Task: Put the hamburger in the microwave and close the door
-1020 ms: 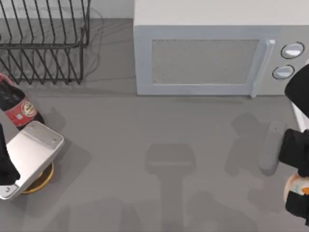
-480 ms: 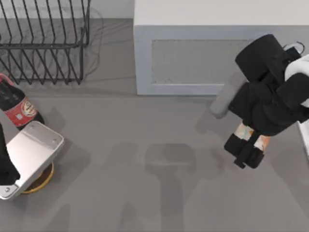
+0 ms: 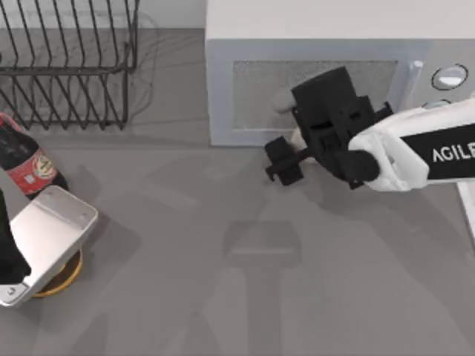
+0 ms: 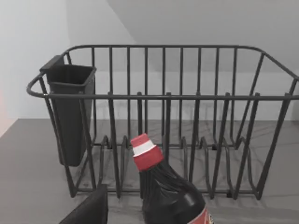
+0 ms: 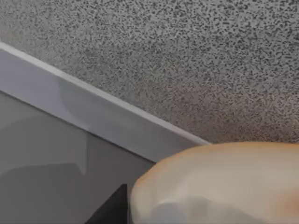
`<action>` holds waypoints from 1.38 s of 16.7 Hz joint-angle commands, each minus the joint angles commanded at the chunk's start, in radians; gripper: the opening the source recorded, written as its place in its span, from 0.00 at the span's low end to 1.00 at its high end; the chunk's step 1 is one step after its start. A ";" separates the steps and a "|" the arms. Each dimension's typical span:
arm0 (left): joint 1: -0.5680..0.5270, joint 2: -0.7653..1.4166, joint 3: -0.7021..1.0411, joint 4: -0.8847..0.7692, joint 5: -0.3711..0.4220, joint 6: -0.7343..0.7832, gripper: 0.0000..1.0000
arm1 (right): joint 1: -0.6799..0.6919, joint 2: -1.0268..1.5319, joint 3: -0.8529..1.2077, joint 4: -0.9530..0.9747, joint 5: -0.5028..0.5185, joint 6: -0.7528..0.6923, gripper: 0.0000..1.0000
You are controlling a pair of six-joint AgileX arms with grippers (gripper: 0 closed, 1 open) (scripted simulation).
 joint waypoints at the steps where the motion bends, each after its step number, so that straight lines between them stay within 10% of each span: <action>1: 0.000 0.000 0.000 0.000 0.000 0.000 1.00 | 0.003 0.042 0.014 0.090 0.029 0.046 0.00; 14: 0.000 0.000 0.000 0.000 0.000 0.000 1.00 | 0.011 0.232 0.097 0.490 0.174 0.299 0.00; 23: 0.000 0.000 0.000 0.000 0.000 0.000 1.00 | 0.011 0.232 0.097 0.490 0.174 0.299 0.68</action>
